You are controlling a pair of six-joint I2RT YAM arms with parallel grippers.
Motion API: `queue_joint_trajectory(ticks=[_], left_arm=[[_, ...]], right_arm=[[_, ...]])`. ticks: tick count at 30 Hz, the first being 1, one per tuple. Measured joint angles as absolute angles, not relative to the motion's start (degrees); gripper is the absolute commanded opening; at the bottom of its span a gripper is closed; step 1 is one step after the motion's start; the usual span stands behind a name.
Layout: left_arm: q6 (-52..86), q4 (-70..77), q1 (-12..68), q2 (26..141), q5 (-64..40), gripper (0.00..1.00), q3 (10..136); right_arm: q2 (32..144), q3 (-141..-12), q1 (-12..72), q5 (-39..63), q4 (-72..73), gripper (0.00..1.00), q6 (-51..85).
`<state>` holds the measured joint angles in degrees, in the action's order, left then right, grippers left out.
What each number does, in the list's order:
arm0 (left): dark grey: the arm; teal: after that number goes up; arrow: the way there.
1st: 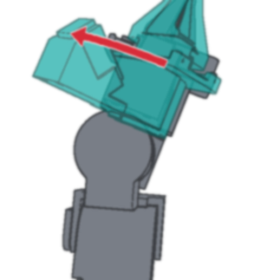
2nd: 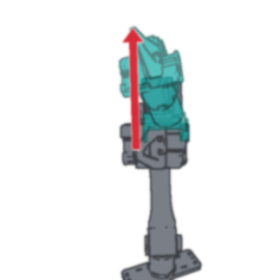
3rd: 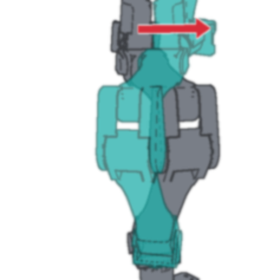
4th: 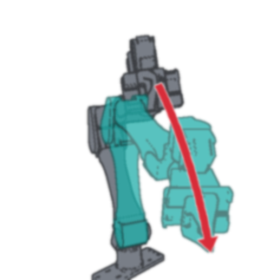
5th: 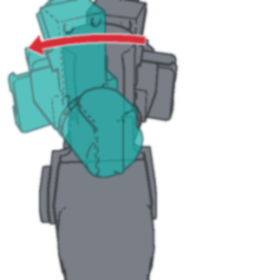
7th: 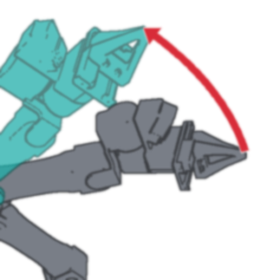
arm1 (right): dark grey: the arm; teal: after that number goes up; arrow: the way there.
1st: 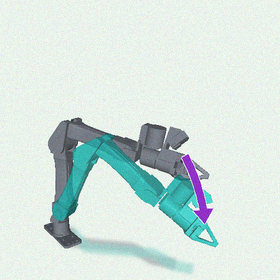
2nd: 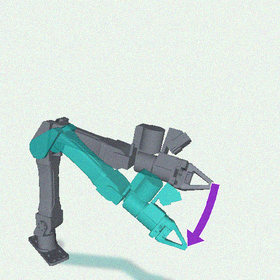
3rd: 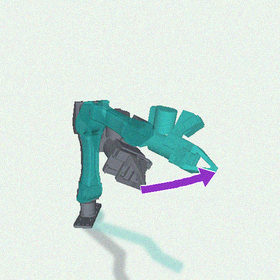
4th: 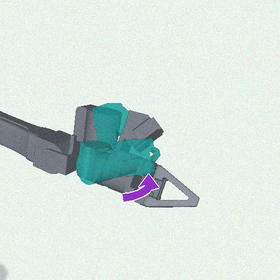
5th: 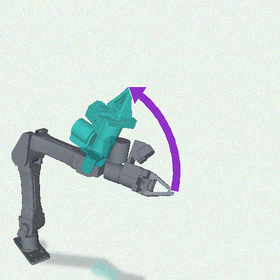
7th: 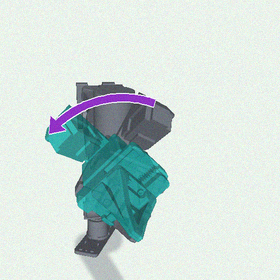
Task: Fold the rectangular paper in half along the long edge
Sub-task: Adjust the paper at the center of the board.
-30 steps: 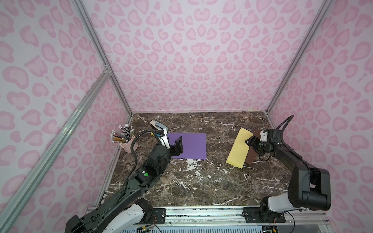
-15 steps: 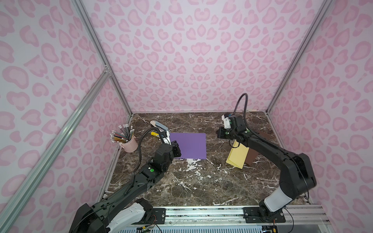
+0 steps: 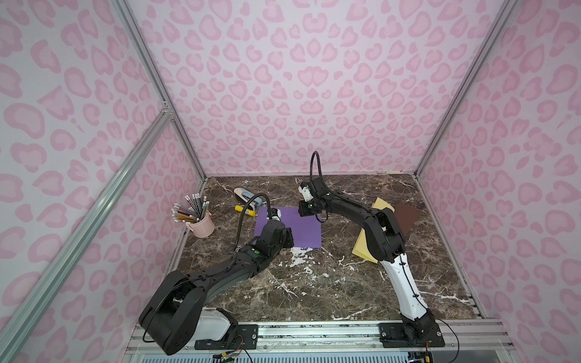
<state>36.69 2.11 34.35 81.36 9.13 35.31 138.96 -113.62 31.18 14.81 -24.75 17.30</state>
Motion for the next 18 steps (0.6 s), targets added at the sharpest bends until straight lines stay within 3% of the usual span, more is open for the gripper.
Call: queue_joint_trajectory(ticks=[7, 18], left_arm=[[37.52, 3.25, 34.22, 92.07, 6.15, 0.04, 39.9], [38.13, 2.13, 33.95, 102.72, 4.78, 0.04, 44.91]], right_arm=[[139.52, -112.53, 30.17, 12.14, -24.23, 0.0, 16.49], [125.49, -88.03, 27.79, 11.18, -14.17, 0.0, 18.17]])
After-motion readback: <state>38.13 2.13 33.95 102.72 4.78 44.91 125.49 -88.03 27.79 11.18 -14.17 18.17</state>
